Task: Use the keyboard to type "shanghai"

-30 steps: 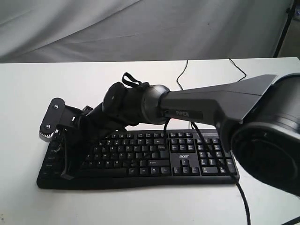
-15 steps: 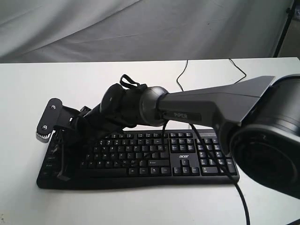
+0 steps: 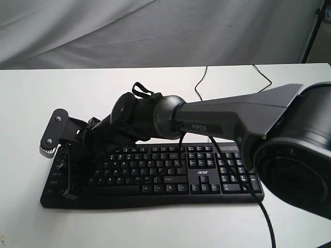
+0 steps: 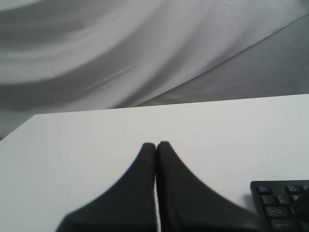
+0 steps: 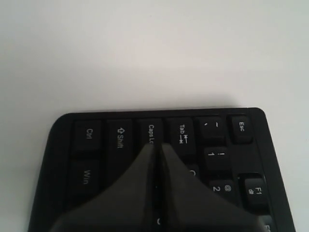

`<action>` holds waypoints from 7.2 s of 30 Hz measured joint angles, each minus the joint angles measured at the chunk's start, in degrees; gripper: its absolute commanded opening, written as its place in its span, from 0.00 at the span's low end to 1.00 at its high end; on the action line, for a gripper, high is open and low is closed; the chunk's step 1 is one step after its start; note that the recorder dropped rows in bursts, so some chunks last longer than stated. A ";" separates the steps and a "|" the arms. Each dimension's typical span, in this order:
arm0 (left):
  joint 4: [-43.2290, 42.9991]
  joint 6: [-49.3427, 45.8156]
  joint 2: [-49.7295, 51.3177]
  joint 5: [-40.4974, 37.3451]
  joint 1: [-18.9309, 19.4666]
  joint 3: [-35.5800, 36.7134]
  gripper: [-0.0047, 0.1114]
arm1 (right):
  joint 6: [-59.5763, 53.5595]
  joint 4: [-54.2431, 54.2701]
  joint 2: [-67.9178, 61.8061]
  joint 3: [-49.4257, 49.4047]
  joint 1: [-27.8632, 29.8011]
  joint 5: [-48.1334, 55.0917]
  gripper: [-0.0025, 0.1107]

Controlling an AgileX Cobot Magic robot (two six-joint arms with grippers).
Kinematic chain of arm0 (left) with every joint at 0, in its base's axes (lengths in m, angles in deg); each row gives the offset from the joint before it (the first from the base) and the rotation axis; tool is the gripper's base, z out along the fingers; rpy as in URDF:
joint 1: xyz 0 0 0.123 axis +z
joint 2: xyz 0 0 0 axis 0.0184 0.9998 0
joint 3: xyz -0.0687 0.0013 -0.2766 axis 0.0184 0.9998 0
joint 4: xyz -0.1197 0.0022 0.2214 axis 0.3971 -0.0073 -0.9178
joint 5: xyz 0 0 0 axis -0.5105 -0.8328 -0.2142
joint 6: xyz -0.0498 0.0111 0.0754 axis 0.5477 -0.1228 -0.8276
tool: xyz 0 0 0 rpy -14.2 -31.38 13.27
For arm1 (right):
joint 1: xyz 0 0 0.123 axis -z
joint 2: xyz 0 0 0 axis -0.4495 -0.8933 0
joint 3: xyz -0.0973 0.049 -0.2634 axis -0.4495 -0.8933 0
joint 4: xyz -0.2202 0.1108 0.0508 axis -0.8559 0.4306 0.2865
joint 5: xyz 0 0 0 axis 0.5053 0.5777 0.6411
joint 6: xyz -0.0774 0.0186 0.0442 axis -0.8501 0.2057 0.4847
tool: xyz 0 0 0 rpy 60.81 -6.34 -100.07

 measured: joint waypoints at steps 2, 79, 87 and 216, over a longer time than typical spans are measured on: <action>0.00 0.00 0.00 0.00 0.00 0.00 0.05 | -0.13 0.00 0.00 0.00 0.00 0.00 0.02; 0.00 0.00 0.00 0.00 0.00 0.00 0.05 | -1.32 -8.69 12.41 -13.51 11.60 13.51 0.02; 0.00 0.00 0.00 0.00 0.00 0.00 0.05 | -1.58 -8.50 12.41 -13.88 12.74 13.81 0.02; 0.00 0.00 0.00 0.00 0.00 0.00 0.05 | 6.61 -7.21 36.26 -26.00 12.87 3.45 0.02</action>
